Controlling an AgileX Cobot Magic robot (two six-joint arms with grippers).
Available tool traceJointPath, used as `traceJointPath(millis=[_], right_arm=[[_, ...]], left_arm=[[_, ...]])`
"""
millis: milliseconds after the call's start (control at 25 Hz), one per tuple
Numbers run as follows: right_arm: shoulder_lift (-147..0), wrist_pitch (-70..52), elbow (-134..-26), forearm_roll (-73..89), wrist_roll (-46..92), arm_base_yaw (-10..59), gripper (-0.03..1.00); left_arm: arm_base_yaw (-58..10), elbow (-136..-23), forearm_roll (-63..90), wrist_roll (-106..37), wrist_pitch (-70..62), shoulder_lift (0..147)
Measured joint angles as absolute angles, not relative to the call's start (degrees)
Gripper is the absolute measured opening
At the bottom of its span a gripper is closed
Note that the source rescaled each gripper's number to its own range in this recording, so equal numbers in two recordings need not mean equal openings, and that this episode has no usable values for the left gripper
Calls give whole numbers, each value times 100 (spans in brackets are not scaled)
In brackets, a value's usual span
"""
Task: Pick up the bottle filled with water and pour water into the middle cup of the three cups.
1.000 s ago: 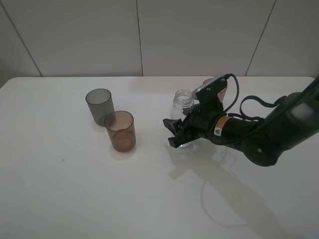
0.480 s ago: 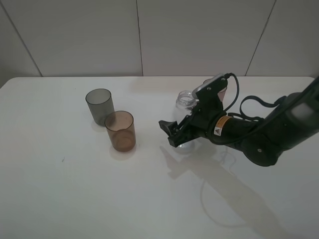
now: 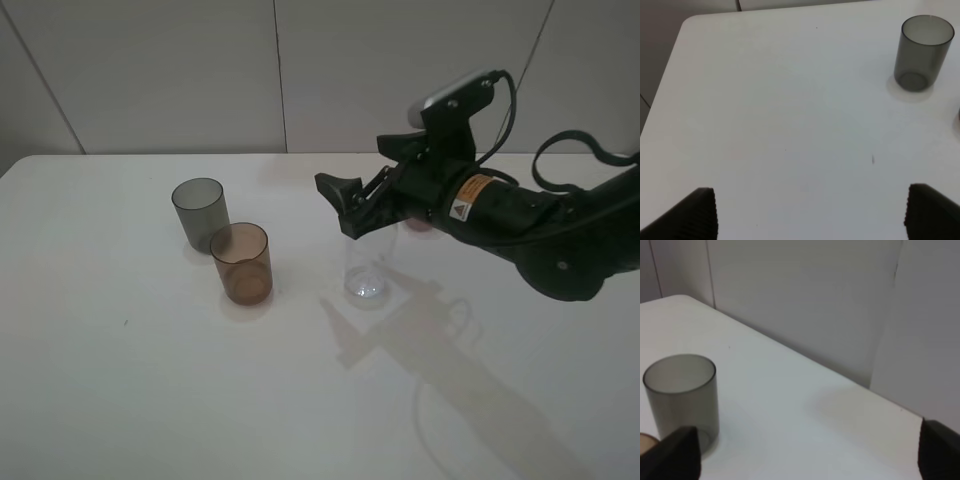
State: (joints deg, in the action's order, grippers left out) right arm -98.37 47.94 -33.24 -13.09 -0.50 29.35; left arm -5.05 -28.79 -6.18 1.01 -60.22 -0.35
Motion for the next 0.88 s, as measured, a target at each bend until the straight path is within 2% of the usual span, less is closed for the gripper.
traceJointPath(millis=[240, 400, 640, 880], right_arm=[[-8310, 2791, -3319, -1248, -562, 2935, 82], [-7348, 1127, -3319, -578, -1184, 2862, 82], [-6250, -1678, -3317, 168, -1153, 2326, 82], [-5036, -3151, -3317, 506, -387, 1524, 82]], left_arm=[[-505, -2879, -618, 101, -6022, -35], [-505, -2879, -618, 101, -6022, -35], [-505, -2879, -618, 101, -6022, -35], [-505, -2879, -618, 101, -6022, -35]])
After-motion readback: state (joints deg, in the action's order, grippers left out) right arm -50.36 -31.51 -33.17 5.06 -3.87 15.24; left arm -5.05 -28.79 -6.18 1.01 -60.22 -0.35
